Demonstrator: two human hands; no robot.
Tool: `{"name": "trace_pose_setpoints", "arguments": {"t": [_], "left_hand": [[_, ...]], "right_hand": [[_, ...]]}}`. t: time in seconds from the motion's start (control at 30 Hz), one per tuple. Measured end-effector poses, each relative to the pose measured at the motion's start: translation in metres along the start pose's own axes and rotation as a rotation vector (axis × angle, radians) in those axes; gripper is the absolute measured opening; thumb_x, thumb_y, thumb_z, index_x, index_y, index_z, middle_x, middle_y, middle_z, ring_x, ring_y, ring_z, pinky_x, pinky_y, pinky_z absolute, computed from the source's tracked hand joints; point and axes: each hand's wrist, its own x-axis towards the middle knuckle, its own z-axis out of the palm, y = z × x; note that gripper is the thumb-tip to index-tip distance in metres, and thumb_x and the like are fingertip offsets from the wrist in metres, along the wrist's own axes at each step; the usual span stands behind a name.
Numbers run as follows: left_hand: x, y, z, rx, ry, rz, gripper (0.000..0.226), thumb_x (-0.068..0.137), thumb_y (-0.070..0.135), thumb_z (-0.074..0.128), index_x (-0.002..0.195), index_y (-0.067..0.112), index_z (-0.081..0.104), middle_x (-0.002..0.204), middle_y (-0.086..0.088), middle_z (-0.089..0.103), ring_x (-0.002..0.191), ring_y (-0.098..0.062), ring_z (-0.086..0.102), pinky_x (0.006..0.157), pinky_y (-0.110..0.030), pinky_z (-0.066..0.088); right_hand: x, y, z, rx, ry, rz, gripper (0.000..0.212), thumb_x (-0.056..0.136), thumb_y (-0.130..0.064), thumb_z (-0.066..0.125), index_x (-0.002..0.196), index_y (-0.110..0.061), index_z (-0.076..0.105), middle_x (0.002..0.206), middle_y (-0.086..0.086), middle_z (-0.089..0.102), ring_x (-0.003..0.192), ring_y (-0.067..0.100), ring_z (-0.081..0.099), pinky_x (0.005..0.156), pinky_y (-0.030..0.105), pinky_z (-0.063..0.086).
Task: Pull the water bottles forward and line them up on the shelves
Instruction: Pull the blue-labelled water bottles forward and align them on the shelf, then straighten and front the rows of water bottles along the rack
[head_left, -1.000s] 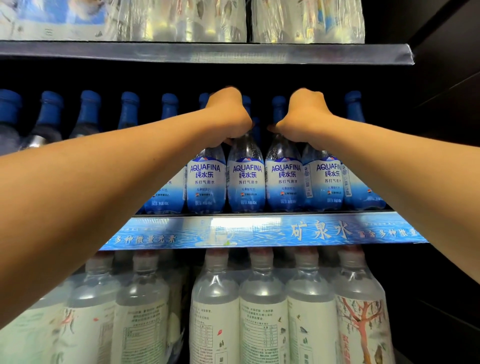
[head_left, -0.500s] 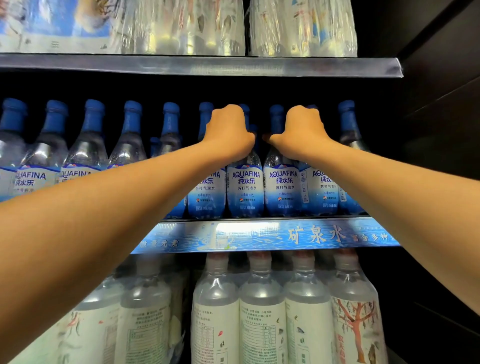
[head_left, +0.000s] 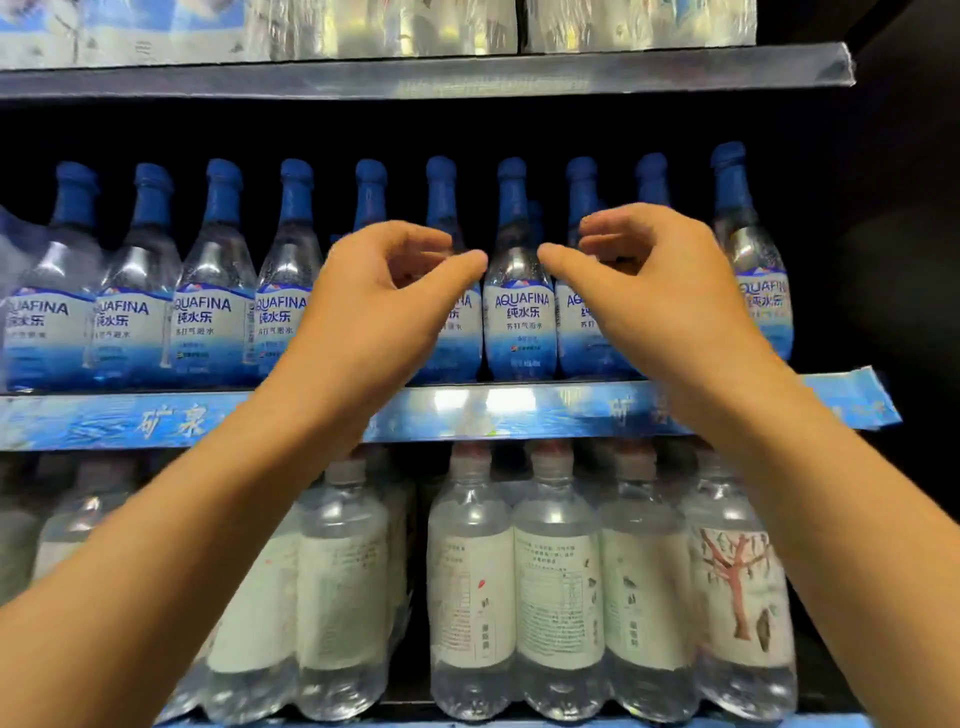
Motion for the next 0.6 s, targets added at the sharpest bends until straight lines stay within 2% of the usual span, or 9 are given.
{"name": "trace_pose_setpoints", "arguments": {"t": [0.07, 0.17, 0.23, 0.3, 0.4, 0.47, 0.5, 0.53, 0.6], "left_hand": [[-0.043, -0.001, -0.024, -0.094, -0.047, -0.048, 0.038, 0.074, 0.049, 0.073, 0.104, 0.024, 0.073, 0.101, 0.003, 0.075, 0.101, -0.014, 0.07, 0.09, -0.041, 0.055], [-0.114, -0.012, -0.069, -0.14, 0.066, -0.1, 0.039, 0.07, 0.052, 0.077, 0.098, 0.025, 0.076, 0.094, -0.005, 0.077, 0.094, -0.022, 0.073, 0.081, -0.034, 0.059], [-0.152, -0.026, -0.101, -0.13, 0.16, -0.309, 0.046, 0.068, 0.059, 0.078, 0.092, 0.019, 0.076, 0.082, -0.009, 0.077, 0.079, -0.02, 0.076, 0.069, -0.024, 0.06], [-0.192, -0.043, -0.129, -0.241, 0.22, -0.623, 0.032, 0.086, 0.037, 0.071, 0.082, 0.005, 0.066, 0.06, -0.01, 0.072, 0.054, -0.014, 0.071, 0.05, -0.017, 0.055], [-0.27, -0.055, -0.155, -0.142, 0.26, -0.831, 0.033, 0.08, 0.029, 0.078, 0.071, 0.005, 0.056, 0.038, -0.004, 0.059, 0.033, -0.004, 0.058, 0.035, -0.011, 0.043], [-0.321, -0.044, -0.166, -0.007, 0.374, -0.976, 0.056, 0.059, 0.047, 0.081, 0.074, -0.005, 0.067, 0.05, -0.007, 0.065, 0.044, -0.006, 0.063, 0.042, -0.011, 0.046], [-0.345, -0.033, -0.169, 0.082, 0.477, -0.994, 0.065, 0.059, 0.049, 0.075, 0.089, -0.008, 0.07, 0.065, -0.01, 0.071, 0.058, -0.011, 0.069, 0.051, -0.012, 0.051], [-0.365, -0.022, -0.169, 0.157, 0.569, -0.949, 0.056, 0.067, 0.04, 0.07, 0.102, -0.005, 0.069, 0.077, -0.013, 0.074, 0.07, -0.018, 0.072, 0.062, -0.018, 0.057], [-0.418, 0.015, -0.166, 0.275, 0.645, -0.875, 0.032, 0.076, 0.027, 0.065, 0.1, 0.008, 0.073, 0.089, -0.015, 0.076, 0.084, -0.024, 0.073, 0.078, -0.03, 0.059]], "right_hand": [[-0.047, -0.003, 0.002, 0.274, -0.054, 0.057, 0.034, 0.081, -0.036, 0.079, 0.11, -0.021, 0.069, 0.102, -0.006, 0.073, 0.094, 0.003, 0.068, 0.089, 0.036, 0.057], [-0.122, 0.001, 0.011, 0.575, -0.133, 0.145, 0.037, 0.074, -0.032, 0.081, 0.107, -0.02, 0.071, 0.101, -0.003, 0.076, 0.092, 0.007, 0.072, 0.084, 0.036, 0.06], [-0.166, 0.005, 0.019, 0.695, -0.137, 0.206, 0.044, 0.064, -0.033, 0.084, 0.103, -0.018, 0.072, 0.098, 0.0, 0.077, 0.092, 0.015, 0.074, 0.081, 0.039, 0.06], [-0.205, 0.013, 0.031, 0.765, -0.158, 0.277, 0.046, 0.057, -0.033, 0.083, 0.099, -0.017, 0.072, 0.093, 0.002, 0.078, 0.088, 0.02, 0.075, 0.079, 0.04, 0.059], [-0.257, 0.023, 0.047, 0.837, -0.317, 0.399, 0.045, 0.058, -0.034, 0.074, 0.099, -0.016, 0.071, 0.092, 0.003, 0.078, 0.085, 0.018, 0.075, 0.076, 0.029, 0.06], [-0.288, 0.028, 0.055, 0.876, -0.472, 0.467, 0.041, 0.06, -0.03, 0.074, 0.099, -0.017, 0.07, 0.091, 0.004, 0.077, 0.082, 0.015, 0.074, 0.073, 0.021, 0.059], [-0.304, 0.03, 0.057, 0.886, -0.554, 0.489, 0.038, 0.061, -0.03, 0.074, 0.097, -0.018, 0.071, 0.091, 0.004, 0.077, 0.083, 0.013, 0.074, 0.073, 0.018, 0.057], [-0.315, 0.034, 0.057, 0.882, -0.635, 0.492, 0.036, 0.063, -0.031, 0.074, 0.097, -0.02, 0.072, 0.092, 0.002, 0.077, 0.084, 0.012, 0.074, 0.073, 0.016, 0.056], [-0.346, 0.038, 0.06, 0.88, -0.821, 0.516, 0.035, 0.067, -0.035, 0.075, 0.1, -0.025, 0.072, 0.095, -0.001, 0.076, 0.089, 0.011, 0.073, 0.073, 0.015, 0.056]]}}
